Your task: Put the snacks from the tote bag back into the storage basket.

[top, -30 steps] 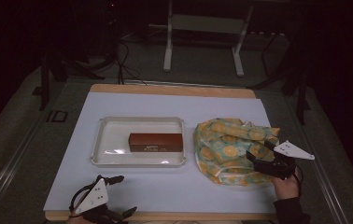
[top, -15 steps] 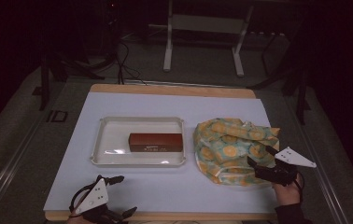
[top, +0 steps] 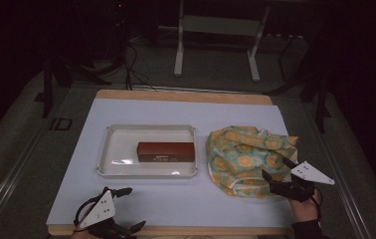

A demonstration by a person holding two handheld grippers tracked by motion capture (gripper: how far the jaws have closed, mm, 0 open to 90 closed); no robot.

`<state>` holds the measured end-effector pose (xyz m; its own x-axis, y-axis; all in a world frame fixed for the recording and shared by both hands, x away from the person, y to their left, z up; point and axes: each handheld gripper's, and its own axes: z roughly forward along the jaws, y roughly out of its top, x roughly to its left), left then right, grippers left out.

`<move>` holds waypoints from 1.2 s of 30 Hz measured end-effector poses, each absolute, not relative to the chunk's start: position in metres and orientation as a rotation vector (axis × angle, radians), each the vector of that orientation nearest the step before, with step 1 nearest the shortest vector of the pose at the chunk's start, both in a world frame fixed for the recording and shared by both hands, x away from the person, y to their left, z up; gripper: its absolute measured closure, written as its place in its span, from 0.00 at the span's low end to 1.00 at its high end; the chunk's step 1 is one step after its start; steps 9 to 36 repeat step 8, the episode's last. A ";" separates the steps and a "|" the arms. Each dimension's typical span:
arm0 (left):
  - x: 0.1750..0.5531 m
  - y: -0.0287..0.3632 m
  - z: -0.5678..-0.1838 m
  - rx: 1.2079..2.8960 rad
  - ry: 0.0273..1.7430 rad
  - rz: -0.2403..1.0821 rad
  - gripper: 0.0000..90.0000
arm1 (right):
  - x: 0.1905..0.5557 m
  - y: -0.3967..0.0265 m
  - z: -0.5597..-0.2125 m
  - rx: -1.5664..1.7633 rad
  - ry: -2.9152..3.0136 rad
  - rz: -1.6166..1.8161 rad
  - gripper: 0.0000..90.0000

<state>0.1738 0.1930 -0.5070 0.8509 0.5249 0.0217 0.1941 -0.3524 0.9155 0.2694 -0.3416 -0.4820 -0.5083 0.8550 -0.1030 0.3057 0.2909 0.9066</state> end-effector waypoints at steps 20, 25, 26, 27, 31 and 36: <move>0.174 0.194 -0.507 1.929 0.534 0.378 0.00 | 0.270 -0.341 -0.484 1.035 1.974 1.198 0.15; 0.174 0.194 -0.507 1.929 0.534 0.378 0.00 | 0.270 -0.341 -0.484 1.035 1.974 1.198 0.15; 0.174 0.194 -0.507 1.929 0.534 0.378 0.00 | 0.270 -0.341 -0.484 1.035 1.974 1.198 0.15; 0.174 0.194 -0.507 1.929 0.534 0.378 0.00 | 0.270 -0.341 -0.484 1.035 1.974 1.198 0.15; 0.174 0.194 -0.507 1.929 0.534 0.378 0.00 | 0.270 -0.341 -0.484 1.035 1.974 1.198 0.15; 0.174 0.194 -0.507 1.929 0.534 0.378 0.00 | 0.270 -0.341 -0.484 1.035 1.974 1.198 0.15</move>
